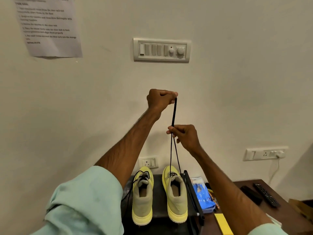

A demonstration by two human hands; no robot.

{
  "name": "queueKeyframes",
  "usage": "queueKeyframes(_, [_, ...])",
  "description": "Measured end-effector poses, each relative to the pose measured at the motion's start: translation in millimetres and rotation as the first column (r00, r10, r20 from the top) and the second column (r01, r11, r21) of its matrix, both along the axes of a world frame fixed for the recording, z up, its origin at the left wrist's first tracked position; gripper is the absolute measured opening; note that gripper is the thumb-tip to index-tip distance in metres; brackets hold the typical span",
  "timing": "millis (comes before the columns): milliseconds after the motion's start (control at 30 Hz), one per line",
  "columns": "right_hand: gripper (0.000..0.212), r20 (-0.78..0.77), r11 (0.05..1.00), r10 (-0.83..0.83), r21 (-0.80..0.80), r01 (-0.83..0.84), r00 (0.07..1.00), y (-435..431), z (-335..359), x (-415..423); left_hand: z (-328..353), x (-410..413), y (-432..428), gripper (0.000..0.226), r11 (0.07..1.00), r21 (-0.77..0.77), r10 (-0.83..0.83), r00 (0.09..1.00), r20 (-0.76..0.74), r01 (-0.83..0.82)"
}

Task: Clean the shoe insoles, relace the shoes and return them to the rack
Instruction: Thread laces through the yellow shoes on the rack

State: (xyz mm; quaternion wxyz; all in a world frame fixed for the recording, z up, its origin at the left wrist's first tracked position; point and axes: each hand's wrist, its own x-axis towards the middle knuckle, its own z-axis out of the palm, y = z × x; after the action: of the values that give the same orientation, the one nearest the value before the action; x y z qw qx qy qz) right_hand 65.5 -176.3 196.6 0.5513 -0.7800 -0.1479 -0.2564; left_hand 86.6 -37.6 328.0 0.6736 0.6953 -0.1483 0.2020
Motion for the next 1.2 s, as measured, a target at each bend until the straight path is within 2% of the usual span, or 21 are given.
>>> queueKeyframes(100, [0.015, -0.036, 1.0, -0.006, 0.002, 0.006, 0.999, -1.5, -43.9, 1.6, -2.0, 5.2, 4.8, 0.013, 0.999, -0.043, -0.005, 1.0, -0.019, 0.004])
queueKeyframes(400, [0.022, -0.272, 0.992, -0.115, -0.084, 0.095, 0.955, -13.1, -186.4, -18.0, -19.4, 22.3, 9.1, 0.017, 0.976, -0.216, -0.047, 0.992, -0.114, 0.022])
queueKeyframes(600, [0.023, -0.295, 0.987, -0.156, -0.081, 0.138, 0.943, -9.7, -189.0, -16.7, -25.3, 22.8, 19.6, 0.018, 0.961, -0.275, -0.072, 0.987, -0.141, 0.031])
queueKeyframes(800, [0.021, -0.349, 0.981, -0.174, -0.147, 0.129, 0.921, -15.7, -184.5, -10.5, -45.9, 21.1, 38.3, 0.011, 0.975, -0.201, 0.06, 0.986, -0.153, -0.091])
queueKeyframes(933, [0.019, -0.413, 0.977, -0.193, -0.165, 0.135, 0.89, -18.3, -179.9, -6.2, -83.8, 27.9, 31.1, 0.006, 0.987, -0.073, 0.127, 0.968, -0.216, -0.146])
queueKeyframes(1000, [0.019, -0.421, 0.979, -0.191, -0.142, 0.143, 0.887, -20.6, -178.2, -6.8, -113.5, 34.9, 25.3, 0.004, 0.978, 0.113, 0.195, 0.956, -0.218, -0.173])
queueKeyframes(1033, [0.019, -0.425, 0.981, -0.185, -0.13, 0.143, 0.886, -23.3, -177.9, -7.4, -128.8, 37.0, 22.6, 0.003, 0.94, 0.282, 0.254, 0.947, -0.199, -0.193])
queueKeyframes(1100, [0.018, -0.423, 0.988, -0.147, -0.107, 0.112, 0.894, -27.4, -177.2, -8.2, -159.6, 32.7, 18.3, 0.025, 0.752, 0.635, 0.342, 0.928, -0.146, -0.177])
queueKeyframes(1133, [0.018, -0.42, 0.991, -0.127, -0.097, 0.095, 0.899, -30.4, -178.7, -7.1, -175.2, 28.1, 13.7, 0.032, 0.661, 0.735, 0.357, 0.925, -0.128, -0.153])
queueKeyframes(1167, [0.017, -0.42, 0.993, -0.109, -0.084, 0.081, 0.901, -31.6, -179.2, -6.8, -188.0, 20.3, 9.1, 0.033, 0.608, 0.78, 0.362, 0.926, -0.107, -0.148])
queueKeyframes(1200, [0.016, -0.423, 0.995, -0.093, -0.063, 0.073, 0.901, -32.9, -180.7, -5.3, -202.3, 15.6, 3.5, 0.031, 0.598, 0.788, 0.354, 0.93, -0.095, -0.147])
